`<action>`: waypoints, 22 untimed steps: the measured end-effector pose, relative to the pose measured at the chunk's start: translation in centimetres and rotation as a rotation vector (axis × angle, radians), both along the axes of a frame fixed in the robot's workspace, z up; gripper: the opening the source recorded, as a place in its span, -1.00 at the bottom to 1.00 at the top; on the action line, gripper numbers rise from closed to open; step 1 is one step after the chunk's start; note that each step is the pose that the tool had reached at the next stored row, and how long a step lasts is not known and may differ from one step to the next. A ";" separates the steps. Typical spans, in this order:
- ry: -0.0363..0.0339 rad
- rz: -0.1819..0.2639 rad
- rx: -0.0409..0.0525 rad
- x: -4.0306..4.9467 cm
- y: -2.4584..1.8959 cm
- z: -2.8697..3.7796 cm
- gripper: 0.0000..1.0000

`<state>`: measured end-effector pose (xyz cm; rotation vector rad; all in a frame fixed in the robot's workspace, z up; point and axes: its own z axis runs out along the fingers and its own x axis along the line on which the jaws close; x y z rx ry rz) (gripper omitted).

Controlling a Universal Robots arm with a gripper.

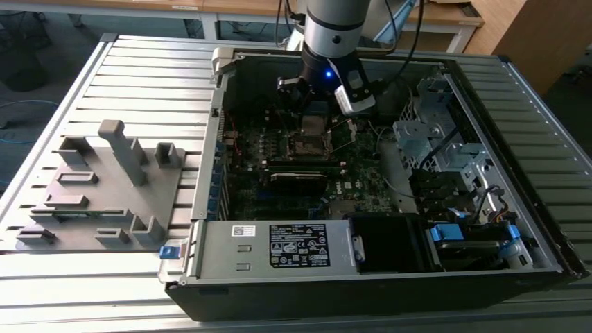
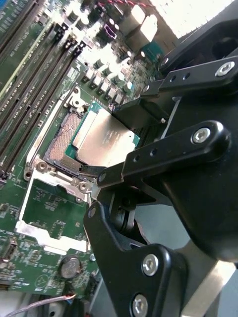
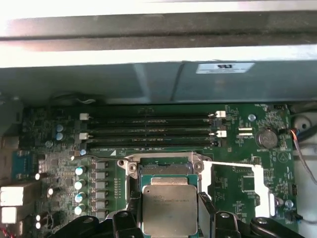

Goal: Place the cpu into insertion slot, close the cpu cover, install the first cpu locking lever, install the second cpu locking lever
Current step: 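Place the cpu into insertion slot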

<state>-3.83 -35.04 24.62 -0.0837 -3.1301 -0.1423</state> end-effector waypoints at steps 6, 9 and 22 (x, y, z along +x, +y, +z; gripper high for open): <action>-0.0001 -0.109 0.0001 0.00 0.00 -0.11 0.08; -0.0001 -0.164 0.0002 0.00 0.00 -0.16 0.08; -0.0002 -0.399 0.0002 0.00 0.00 -0.36 0.08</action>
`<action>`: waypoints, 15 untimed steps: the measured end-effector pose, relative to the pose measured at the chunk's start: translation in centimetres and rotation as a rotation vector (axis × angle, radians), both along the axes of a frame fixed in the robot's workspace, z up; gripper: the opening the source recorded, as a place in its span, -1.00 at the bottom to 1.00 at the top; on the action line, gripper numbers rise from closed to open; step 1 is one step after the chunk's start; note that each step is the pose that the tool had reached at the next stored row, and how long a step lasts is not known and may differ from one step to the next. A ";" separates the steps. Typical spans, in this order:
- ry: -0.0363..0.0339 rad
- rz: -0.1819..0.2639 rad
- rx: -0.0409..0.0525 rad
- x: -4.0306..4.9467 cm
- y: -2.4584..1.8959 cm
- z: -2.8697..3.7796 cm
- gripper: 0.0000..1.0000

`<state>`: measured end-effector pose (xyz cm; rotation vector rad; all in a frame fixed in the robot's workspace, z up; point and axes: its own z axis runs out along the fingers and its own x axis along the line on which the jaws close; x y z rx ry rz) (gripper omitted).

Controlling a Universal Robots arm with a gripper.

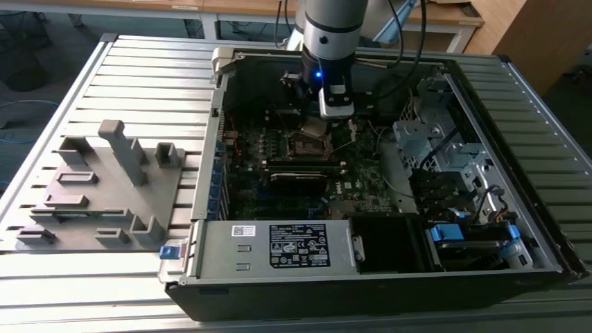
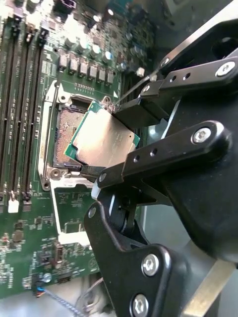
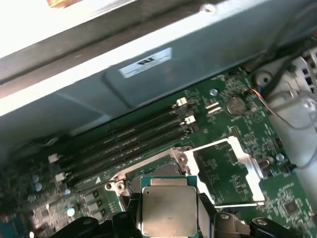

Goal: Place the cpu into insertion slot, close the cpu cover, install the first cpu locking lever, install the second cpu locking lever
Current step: 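Place the cpu into insertion slot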

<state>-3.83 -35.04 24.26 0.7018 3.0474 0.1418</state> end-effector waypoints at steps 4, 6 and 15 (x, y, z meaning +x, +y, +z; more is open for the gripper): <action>0.0000 -0.074 0.0000 0.00 0.00 -0.06 0.08; 0.0000 -0.110 0.0000 0.00 0.00 -0.09 0.08; 0.0001 -0.127 0.0000 0.00 0.00 -0.10 0.08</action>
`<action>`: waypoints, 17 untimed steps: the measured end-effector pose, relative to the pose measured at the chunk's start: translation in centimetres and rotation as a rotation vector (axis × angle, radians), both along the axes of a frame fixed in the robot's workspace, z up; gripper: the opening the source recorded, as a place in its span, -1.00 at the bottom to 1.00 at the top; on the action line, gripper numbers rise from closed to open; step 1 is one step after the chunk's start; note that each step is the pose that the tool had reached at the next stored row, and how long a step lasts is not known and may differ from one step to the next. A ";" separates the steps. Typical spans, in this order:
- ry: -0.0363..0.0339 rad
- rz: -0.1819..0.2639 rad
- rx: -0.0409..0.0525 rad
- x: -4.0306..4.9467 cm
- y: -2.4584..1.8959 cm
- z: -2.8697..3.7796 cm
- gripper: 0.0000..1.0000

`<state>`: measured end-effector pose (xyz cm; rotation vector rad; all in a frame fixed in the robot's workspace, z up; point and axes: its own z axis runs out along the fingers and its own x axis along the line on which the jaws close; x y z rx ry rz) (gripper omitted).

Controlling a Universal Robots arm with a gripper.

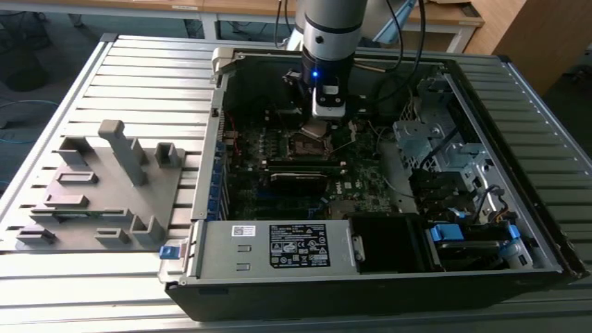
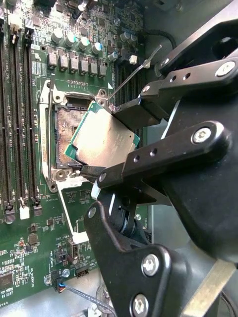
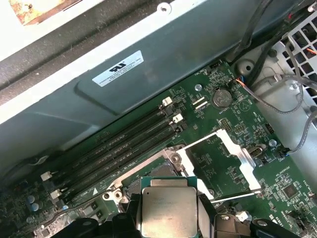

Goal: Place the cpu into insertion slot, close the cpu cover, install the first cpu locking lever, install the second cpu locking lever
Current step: 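Place the cpu into insertion slot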

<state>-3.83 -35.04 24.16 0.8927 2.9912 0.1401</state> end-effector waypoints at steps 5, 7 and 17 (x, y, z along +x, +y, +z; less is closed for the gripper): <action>-0.0001 -0.053 0.0000 0.00 0.00 -0.04 0.08; 0.0000 -0.090 0.0000 0.00 0.00 -0.07 0.08; -0.0001 -0.271 0.0000 0.00 0.00 -0.22 0.08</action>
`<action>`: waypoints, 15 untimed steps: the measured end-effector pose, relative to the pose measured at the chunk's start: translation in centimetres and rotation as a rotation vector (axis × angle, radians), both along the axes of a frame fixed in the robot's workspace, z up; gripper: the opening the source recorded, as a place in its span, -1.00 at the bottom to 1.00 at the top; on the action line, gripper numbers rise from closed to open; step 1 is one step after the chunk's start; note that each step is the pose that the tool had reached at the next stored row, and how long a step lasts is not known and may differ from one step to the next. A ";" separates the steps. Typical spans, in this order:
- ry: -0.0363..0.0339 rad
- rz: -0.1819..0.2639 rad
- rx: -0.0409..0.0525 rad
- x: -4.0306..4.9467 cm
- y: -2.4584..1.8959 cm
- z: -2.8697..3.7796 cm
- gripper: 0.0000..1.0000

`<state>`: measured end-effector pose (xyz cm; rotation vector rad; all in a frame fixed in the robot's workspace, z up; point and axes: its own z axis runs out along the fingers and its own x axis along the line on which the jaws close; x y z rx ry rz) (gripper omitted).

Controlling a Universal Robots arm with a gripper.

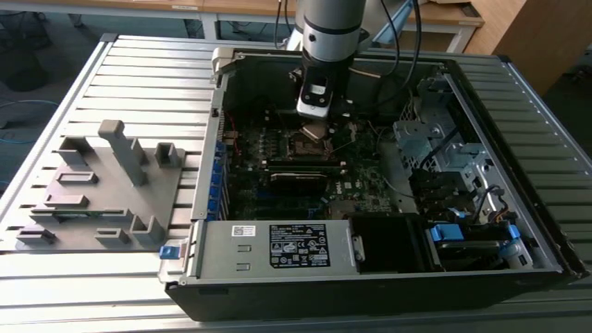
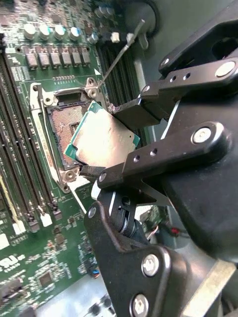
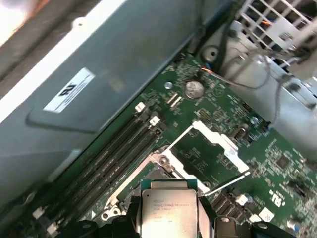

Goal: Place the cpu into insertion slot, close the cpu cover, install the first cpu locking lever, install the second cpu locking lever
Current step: 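Place the cpu into insertion slot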

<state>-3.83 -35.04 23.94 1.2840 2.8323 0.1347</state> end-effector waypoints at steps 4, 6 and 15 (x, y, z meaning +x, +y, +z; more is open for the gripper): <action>0.0001 -0.072 -0.0001 0.00 0.00 -0.05 0.08; 0.0000 -0.110 0.0000 0.00 0.00 -0.09 0.08; 0.0000 -0.273 0.0000 0.00 0.00 -0.22 0.08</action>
